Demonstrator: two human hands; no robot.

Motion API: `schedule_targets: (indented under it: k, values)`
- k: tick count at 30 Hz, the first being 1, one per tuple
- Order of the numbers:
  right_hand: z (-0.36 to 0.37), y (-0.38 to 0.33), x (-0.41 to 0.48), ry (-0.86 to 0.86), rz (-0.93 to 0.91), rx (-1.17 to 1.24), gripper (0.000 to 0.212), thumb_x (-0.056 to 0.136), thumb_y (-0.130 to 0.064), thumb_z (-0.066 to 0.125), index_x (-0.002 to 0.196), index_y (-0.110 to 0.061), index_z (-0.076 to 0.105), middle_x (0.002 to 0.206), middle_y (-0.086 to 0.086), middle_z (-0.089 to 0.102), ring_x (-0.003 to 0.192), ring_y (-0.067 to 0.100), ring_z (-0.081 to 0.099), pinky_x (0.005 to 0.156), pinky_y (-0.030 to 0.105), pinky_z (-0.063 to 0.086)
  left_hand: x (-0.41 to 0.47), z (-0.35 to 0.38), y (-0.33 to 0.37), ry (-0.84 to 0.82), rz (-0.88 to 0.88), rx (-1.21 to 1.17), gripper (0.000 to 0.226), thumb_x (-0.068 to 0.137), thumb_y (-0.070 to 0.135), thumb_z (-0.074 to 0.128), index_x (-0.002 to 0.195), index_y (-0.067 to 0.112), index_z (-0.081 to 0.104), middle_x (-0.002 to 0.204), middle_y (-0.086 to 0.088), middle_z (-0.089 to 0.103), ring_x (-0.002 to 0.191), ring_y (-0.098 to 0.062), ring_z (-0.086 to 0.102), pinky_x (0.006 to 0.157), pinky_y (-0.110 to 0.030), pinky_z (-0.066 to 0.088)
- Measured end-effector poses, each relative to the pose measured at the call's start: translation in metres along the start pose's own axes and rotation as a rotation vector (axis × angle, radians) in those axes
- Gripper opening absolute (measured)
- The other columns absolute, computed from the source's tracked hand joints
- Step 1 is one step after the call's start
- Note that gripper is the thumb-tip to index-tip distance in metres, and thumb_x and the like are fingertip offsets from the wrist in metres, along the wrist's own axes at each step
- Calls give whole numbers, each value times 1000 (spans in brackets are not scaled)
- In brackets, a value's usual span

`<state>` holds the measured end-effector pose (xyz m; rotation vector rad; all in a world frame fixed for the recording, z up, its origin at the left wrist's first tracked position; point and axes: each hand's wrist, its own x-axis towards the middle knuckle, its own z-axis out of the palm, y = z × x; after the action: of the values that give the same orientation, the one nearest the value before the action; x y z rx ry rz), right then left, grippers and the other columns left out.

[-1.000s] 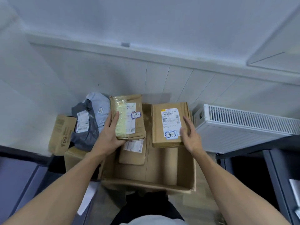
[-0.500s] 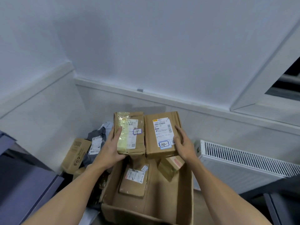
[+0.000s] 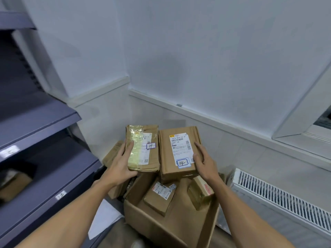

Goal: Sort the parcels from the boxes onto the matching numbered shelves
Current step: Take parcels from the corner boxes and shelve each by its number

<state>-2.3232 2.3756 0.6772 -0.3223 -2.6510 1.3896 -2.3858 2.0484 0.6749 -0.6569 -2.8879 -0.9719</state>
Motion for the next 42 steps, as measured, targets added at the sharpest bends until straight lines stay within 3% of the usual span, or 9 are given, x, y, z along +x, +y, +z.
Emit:
schedule_targets:
  k: [3, 6, 13, 18, 21, 25, 29, 35, 42]
  values:
    - [9, -18, -12, -40, -41, 4, 46, 104, -43, 43, 147, -51, 31, 149, -3, 50, 125, 23, 56, 105, 45, 46, -37, -18, 2, 46, -59, 29, 121, 77, 44, 81, 158, 34, -8, 167, 1, -11, 151, -14, 5, 120, -41, 25]
    - [24, -36, -24, -85, -81, 20, 48, 105, -36, 45, 151, -41, 34, 151, -4, 47, 133, 22, 49, 108, 41, 40, -74, -38, 4, 95, -95, 32, 120, 79, 38, 81, 158, 35, -9, 166, 7, -12, 143, -3, 11, 111, -29, 30]
    - [68, -90, -53, -191, -197, 18, 47, 106, -36, 43, 152, -39, 33, 129, -9, 54, 98, 3, 53, 85, 23, 43, -149, -93, -10, 197, -193, 92, 122, 72, 52, 77, 159, 28, -4, 166, 3, -15, 148, -4, -4, 114, -31, 28]
    - [99, -131, -85, -211, -269, -15, 47, 107, -33, 42, 152, -36, 33, 119, -9, 54, 86, -4, 52, 63, 6, 40, -202, -130, -16, 243, -247, 95, 127, 56, 74, 54, 158, 27, -5, 165, 3, -15, 152, -10, -6, 115, -29, 27]
    - [116, -151, -108, -212, -285, -23, 46, 107, -32, 42, 152, -36, 34, 119, -6, 56, 86, -2, 54, 64, 8, 39, -234, -149, -19, 251, -270, 103, 127, 55, 75, 52, 158, 29, -6, 164, 9, -17, 151, -8, -3, 112, -34, 35]
    - [137, -166, -136, -210, -305, -12, 45, 106, -31, 42, 150, -39, 36, 136, -1, 58, 105, 16, 56, 91, 35, 46, -272, -169, -26, 224, -320, 127, 126, 54, 76, 51, 157, 31, -6, 165, 9, -17, 151, -22, 21, 109, -40, 42]
    - [149, -174, -159, -213, -309, -21, 45, 105, -30, 42, 148, -43, 36, 135, 1, 59, 106, 18, 58, 95, 40, 46, -302, -180, -31, 212, -338, 138, 127, 54, 76, 50, 158, 29, -5, 165, 8, -16, 147, -25, 29, 108, -41, 42]
    - [153, -182, -182, -232, -337, -18, 46, 105, -27, 42, 150, -37, 37, 133, -1, 59, 102, 14, 56, 83, 30, 39, -337, -188, -23, 235, -377, 177, 126, 61, 69, 62, 159, 30, -7, 165, 10, -16, 144, -25, 34, 95, -42, 50]
    - [149, -182, -180, -309, -418, -5, 45, 106, -30, 41, 149, -41, 34, 129, -5, 60, 98, 10, 60, 74, 24, 44, -360, -180, 2, 315, -478, 234, 127, 55, 78, 47, 159, 31, -7, 166, 7, -14, 147, -28, 30, 98, -48, 50]
